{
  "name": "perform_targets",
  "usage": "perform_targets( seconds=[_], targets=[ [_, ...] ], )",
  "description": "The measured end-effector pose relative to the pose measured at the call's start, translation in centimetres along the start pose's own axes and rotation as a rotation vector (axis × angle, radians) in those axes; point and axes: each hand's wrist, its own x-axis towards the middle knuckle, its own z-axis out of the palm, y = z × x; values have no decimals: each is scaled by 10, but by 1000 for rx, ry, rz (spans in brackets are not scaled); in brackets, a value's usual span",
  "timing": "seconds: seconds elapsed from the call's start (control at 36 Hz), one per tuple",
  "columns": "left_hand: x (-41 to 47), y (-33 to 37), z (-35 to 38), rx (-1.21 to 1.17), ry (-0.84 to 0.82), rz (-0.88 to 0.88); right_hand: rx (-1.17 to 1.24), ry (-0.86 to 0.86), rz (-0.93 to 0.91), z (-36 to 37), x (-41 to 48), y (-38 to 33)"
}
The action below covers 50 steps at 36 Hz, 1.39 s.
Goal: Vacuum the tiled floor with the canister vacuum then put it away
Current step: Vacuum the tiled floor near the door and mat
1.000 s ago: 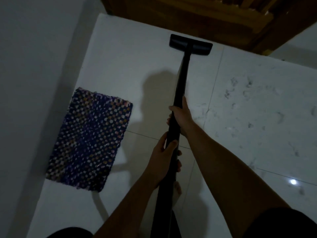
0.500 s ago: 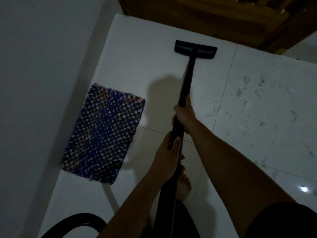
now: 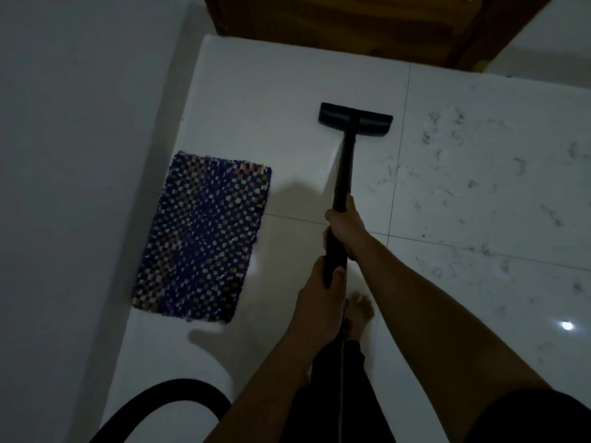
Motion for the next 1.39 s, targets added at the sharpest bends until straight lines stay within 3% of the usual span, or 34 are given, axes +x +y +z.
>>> perform_targets(
  seconds=[0.28,0.72,1.39],
  targets=[
    [-51,-30,29,-2,-92,-13,44,70,31,-38,-34,59],
    [-120,-53,92,-101,-1,-55,-71,-17,24,-78,-81,109],
    [-150,-86,148,22,-35,-81,-46,21,28,-134,-96,172]
  ],
)
